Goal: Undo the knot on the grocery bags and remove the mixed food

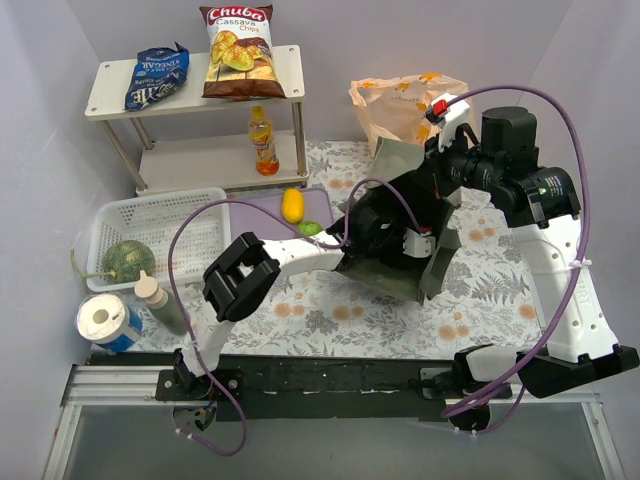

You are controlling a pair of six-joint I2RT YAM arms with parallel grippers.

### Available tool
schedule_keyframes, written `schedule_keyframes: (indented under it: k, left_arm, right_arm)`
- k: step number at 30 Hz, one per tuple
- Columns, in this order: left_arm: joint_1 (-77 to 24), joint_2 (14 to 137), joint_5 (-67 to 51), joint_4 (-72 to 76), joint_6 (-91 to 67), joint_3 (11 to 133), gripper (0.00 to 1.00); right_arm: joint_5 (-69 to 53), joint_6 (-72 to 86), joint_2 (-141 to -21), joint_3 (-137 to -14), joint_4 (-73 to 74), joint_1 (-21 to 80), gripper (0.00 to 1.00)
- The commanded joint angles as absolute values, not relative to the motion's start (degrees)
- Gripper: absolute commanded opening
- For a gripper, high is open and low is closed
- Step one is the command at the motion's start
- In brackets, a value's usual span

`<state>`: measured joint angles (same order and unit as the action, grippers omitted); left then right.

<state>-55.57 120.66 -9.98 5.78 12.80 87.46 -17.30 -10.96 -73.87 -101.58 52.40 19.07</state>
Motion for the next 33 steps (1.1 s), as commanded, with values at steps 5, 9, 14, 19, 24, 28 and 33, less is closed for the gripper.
schedule_keyframes:
  k: [5,9,14,19,24,28,33]
  left_arm:
    - [-54.4,129.5,-9.7,13.8,19.1,88.4,0.98]
    - [-53.8,134.9,-10.5,15.3,21.9,92.6,0.98]
    - [-53.1,137.0,-14.8,15.2,24.4,95.6,0.78]
    - [-52.5,135.5,-15.2,12.4,23.8,96.1,0.33]
    - [-52.0,128.1,-13.3,13.8,18.4,93.3,0.19]
    - [-52.1,117.1,-14.8,19.4,14.2,83.9,0.09]
    - [-52.6,105.0,-17.3,19.4,7.8,75.1,0.03]
  right_arm:
    - [-27.9,-6.8,-74.0,-107.8,51.6,17.6,0.01]
    - [-31.4,-5.9,-74.3,-108.1,51.9,17.3,0.01]
    - [-34.4,-4.0,-73.8,-105.6,51.1,16.1,0.01]
    - [-32.4,-4.5,-74.2,-105.2,51.1,14.4,0.01]
    - [-26.8,-7.5,-72.1,-97.2,50.6,13.9,0.01]
    - [-19.5,-11.2,-70.5,-89.1,50.5,12.5,0.01]
    - [-11.3,-14.9,-67.9,-77.0,44.8,9.2,0.01]
